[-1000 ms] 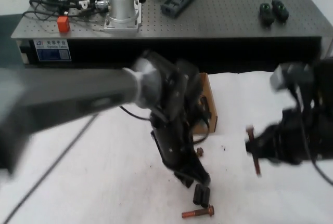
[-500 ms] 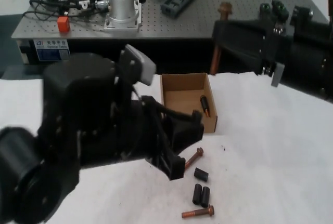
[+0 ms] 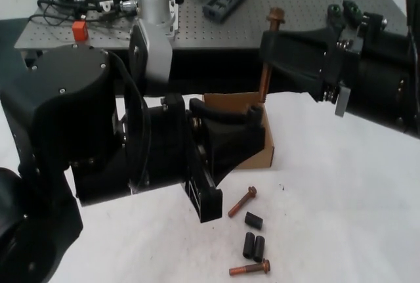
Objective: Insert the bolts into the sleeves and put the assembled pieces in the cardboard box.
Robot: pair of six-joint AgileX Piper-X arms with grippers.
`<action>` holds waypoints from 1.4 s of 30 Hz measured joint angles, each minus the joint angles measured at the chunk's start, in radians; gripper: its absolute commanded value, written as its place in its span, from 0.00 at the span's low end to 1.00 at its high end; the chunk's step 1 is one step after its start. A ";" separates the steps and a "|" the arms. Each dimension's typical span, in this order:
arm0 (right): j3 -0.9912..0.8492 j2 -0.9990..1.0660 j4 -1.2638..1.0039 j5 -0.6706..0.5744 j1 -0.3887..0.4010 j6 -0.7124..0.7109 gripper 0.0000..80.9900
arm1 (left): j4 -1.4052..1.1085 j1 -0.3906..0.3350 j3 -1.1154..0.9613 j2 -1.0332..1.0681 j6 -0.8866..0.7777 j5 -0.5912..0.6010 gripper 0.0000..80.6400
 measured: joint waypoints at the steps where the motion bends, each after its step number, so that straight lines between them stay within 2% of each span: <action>1: 0.000 0.000 0.003 -0.004 0.000 -0.002 0.02 | -0.001 0.000 0.000 0.000 -0.002 0.004 0.01; 30: 0.000 0.000 0.072 -0.098 0.001 -0.048 0.00 | -0.001 0.000 0.005 0.000 -0.115 0.008 0.01; 32: 0.000 0.000 0.076 -0.101 0.001 -0.056 0.09 | -0.001 -0.002 0.005 0.000 -0.121 0.002 0.01; 34: 0.000 0.000 0.078 -0.101 0.001 -0.060 0.29 | -0.003 -0.002 0.005 0.000 -0.122 -0.013 0.01; 36: 0.000 0.000 0.083 -0.118 0.001 -0.072 0.53 | -0.003 -0.002 0.005 0.000 -0.130 -0.034 0.01; 37: 0.000 0.000 0.082 -0.146 0.001 -0.072 0.57 | -0.003 0.000 0.005 0.000 -0.130 -0.040 0.01; 42: 0.000 -0.013 0.098 -0.170 -0.006 -0.023 0.51 | -0.003 0.000 0.005 0.000 -0.132 -0.116 0.01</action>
